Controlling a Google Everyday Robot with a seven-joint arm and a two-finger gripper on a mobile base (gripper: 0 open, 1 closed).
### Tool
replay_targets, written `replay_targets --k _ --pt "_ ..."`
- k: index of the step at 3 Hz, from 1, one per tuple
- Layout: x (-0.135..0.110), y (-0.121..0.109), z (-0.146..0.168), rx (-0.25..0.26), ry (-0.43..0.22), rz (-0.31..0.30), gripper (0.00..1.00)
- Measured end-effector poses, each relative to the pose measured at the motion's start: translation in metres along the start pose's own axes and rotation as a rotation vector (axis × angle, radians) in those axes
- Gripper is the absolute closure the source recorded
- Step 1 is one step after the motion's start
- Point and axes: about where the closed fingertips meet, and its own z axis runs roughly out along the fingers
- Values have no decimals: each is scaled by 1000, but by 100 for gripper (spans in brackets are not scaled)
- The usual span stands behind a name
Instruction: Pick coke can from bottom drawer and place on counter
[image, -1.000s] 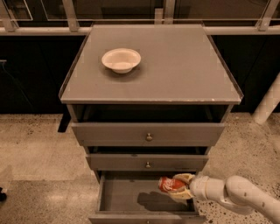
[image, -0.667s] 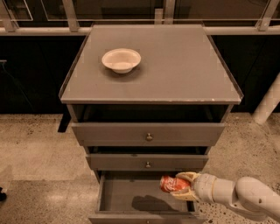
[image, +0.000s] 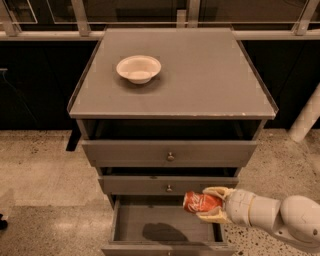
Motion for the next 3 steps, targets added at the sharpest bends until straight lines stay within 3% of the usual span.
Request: replay_targets --k 2,3 --pt "-8 -6 -6 -12 7 20 100" --pt "-42 -19 -28 13 27 -5 100"
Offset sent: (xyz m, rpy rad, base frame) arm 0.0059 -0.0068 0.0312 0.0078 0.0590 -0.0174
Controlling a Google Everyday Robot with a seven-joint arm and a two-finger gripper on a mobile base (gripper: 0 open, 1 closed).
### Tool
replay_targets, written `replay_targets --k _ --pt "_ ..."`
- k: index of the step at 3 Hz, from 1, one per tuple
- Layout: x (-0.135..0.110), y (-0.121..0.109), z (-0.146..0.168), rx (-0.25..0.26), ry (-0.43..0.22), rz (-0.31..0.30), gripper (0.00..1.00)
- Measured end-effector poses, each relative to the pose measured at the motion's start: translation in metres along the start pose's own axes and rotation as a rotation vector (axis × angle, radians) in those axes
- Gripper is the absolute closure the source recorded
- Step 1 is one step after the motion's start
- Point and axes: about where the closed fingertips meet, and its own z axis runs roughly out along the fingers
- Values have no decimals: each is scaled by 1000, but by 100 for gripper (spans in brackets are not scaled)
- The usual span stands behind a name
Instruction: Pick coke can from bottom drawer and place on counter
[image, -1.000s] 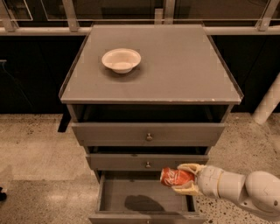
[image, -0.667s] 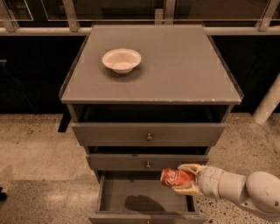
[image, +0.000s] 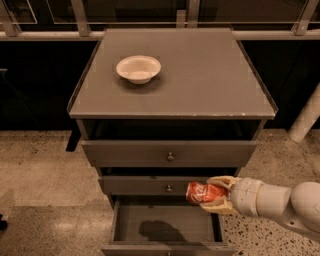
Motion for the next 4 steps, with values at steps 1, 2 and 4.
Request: replay_targets --k 1,2,4 --pt "-63 -17 -37 57 37 -104 100" --pt "-126 -32 -62 92 87 -208 100" --pt "-172 -57 -77 134 72 -296 100"
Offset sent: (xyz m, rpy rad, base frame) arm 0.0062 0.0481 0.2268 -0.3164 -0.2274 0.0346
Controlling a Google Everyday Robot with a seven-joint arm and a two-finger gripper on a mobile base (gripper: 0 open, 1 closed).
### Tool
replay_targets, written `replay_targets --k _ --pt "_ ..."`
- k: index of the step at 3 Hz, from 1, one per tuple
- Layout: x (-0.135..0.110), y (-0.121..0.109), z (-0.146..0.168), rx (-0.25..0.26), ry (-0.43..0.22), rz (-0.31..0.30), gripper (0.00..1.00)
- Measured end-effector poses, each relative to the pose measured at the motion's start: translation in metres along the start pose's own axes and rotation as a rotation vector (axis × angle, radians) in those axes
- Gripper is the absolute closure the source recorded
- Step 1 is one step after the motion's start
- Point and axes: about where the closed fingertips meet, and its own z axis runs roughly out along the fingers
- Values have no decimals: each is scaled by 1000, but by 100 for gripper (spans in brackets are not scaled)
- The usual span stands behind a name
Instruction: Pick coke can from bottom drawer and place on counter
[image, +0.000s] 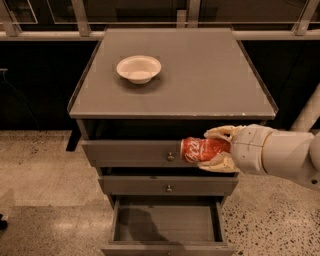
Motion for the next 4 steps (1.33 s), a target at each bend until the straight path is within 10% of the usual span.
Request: replay_targets --k 4 --pt "-26 -138 16 -94 -75 -142 100"
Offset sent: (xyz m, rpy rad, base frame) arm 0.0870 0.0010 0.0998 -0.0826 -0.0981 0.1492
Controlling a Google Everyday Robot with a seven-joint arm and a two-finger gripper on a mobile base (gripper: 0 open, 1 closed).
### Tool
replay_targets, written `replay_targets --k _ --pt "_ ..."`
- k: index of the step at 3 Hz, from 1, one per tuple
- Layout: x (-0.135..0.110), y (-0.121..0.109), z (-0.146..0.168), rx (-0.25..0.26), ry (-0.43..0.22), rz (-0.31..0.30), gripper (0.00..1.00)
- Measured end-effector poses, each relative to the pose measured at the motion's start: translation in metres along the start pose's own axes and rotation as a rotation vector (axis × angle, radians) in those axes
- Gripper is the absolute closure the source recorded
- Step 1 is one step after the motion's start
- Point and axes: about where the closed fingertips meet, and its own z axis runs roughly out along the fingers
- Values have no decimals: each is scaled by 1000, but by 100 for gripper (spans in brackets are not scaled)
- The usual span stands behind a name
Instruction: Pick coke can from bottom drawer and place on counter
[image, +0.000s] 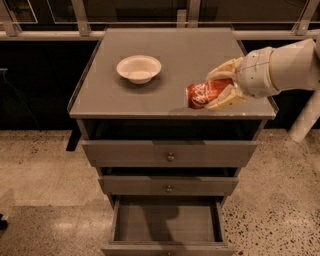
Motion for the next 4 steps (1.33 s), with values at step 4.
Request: replay_targets --k 4 --pt "67 -59 59 -26 -97 94 81"
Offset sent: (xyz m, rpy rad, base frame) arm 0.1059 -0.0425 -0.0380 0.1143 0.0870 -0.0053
